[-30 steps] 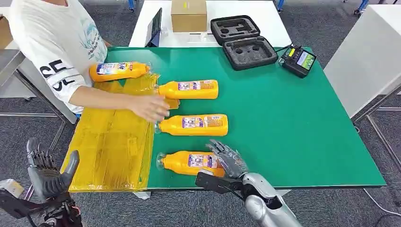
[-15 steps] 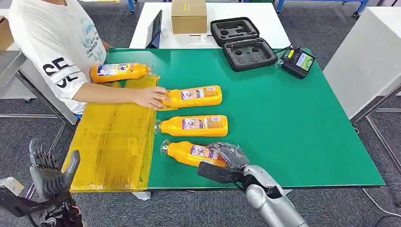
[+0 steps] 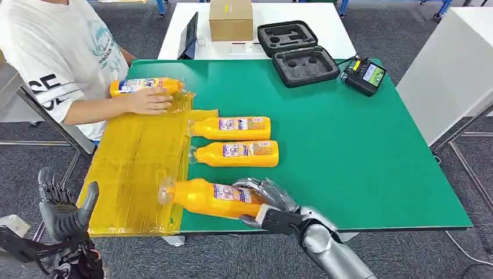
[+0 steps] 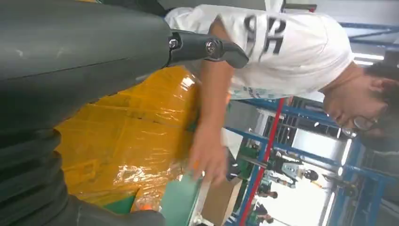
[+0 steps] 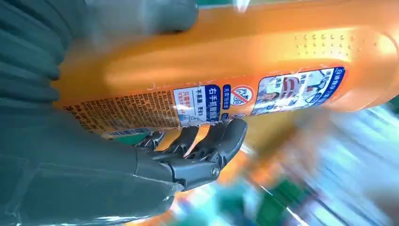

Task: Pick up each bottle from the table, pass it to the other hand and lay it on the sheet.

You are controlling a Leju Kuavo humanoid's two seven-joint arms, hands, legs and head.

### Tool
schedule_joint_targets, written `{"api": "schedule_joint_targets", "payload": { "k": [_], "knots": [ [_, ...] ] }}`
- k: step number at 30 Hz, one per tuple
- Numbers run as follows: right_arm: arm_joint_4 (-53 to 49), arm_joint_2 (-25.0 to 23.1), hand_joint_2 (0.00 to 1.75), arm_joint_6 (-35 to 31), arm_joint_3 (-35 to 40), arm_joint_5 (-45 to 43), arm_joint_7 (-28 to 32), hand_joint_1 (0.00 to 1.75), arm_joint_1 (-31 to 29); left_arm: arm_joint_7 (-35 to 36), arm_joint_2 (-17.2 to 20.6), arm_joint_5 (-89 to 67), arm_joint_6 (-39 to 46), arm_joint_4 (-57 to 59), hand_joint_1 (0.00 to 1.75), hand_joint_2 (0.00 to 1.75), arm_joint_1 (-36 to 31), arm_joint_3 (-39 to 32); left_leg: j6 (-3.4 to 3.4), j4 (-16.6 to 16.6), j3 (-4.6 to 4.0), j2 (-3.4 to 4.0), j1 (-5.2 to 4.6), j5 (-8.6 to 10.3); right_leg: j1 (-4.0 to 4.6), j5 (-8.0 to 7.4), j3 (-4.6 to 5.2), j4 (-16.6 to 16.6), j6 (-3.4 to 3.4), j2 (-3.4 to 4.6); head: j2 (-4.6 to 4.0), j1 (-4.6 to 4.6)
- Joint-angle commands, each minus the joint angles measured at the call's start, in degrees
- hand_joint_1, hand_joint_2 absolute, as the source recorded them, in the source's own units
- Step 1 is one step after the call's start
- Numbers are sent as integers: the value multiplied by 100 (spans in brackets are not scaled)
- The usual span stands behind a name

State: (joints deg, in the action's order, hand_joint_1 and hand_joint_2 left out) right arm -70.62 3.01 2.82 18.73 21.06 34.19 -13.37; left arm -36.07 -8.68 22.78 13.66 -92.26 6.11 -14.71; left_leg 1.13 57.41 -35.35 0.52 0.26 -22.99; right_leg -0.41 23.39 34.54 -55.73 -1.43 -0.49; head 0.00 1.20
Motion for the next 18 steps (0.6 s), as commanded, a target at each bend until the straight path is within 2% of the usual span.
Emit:
{"api": "schedule_joint_targets", "payload": {
  "k": [1, 5, 6, 9, 11, 13, 14, 15, 17, 18],
  "knots": [
    [-1334, -863, 175, -1024, -526, -641, 551, 175, 459, -119, -185, 183, 25, 386, 0, 175, -92, -3, -5, -2, 20, -12, 1, -16, 0, 19, -21, 1, 4, -4, 0, -6],
    [-1387, -915, 175, -1124, -609, -744, 581, 175, 486, -106, -194, 205, 35, 386, 0, 175, -104, -8, -4, -3, -9, -6, 0, -8, 1, 15, 3, 0, 1, 0, 0, -7],
    [-1611, -921, 175, -1625, -548, -847, 581, 175, 541, -101, -215, 237, 68, 364, 0, 175, -96, -6, -5, -2, -3, -9, 0, -14, 0, 21, -3, 0, 2, -1, 0, -2],
    [-1945, -866, 175, -2589, -213, -1180, 581, 175, 613, -109, -278, 446, 71, 216, 0, 175, -17, -16, -5, 4, -10, -15, 0, -16, -1, 24, 6, -5, 2, -7, 0, -7],
    [-1902, -869, 175, -3036, -139, -1186, 581, 175, 608, -77, -283, 502, -21, 115, 0, 175, 65, 29, -3, 3, -20, -9, -3, -15, -4, 20, 14, -4, -1, 1, 0, -4],
    [-1581, -919, 175, -3076, -210, -1498, 581, 175, 560, 404, -119, 664, -794, 120, 0, 175, 139, 477, -3, -1, -21, -3, -1, -14, -2, 16, 14, 3, -2, 6, 0, -4],
    [-1546, -1276, 175, -2600, -703, -1110, 581, 175, 627, 450, -52, 669, -870, 106, 0, 175, 147, 614, -5, 0, -1, -1, 1, -25, -1, 25, -4, 2, 0, 12, 0, -4],
    [-947, -1212, 175, -2444, -691, -1648, 581, 175, 528, 1085, 67, 915, -1467, 195, 0, 175, 55, 1103, -3, -3, -18, -14, -2, -13, -3, 18, 11, 3, -2, -3, 0, -4],
    [-544, -1187, 175, -2523, -654, -1668, 581, 175, 412, 1294, 132, 939, -1715, 381, 0, 175, -44, 1532, -7, -6, -4, -36, 0, -13, -1, 26, -8, 6, 1, -25, 0, -4],
    [-96, -1241, 175, -2345, -702, -1831, 581, 175, 322, 1489, 260, 1094, -2048, 526, 0, 175, -127, 1924, -4, -10, -13, -32, 0, -5, -1, 16, 1, 10, 0, -22, 0, -6]
  ]
}}
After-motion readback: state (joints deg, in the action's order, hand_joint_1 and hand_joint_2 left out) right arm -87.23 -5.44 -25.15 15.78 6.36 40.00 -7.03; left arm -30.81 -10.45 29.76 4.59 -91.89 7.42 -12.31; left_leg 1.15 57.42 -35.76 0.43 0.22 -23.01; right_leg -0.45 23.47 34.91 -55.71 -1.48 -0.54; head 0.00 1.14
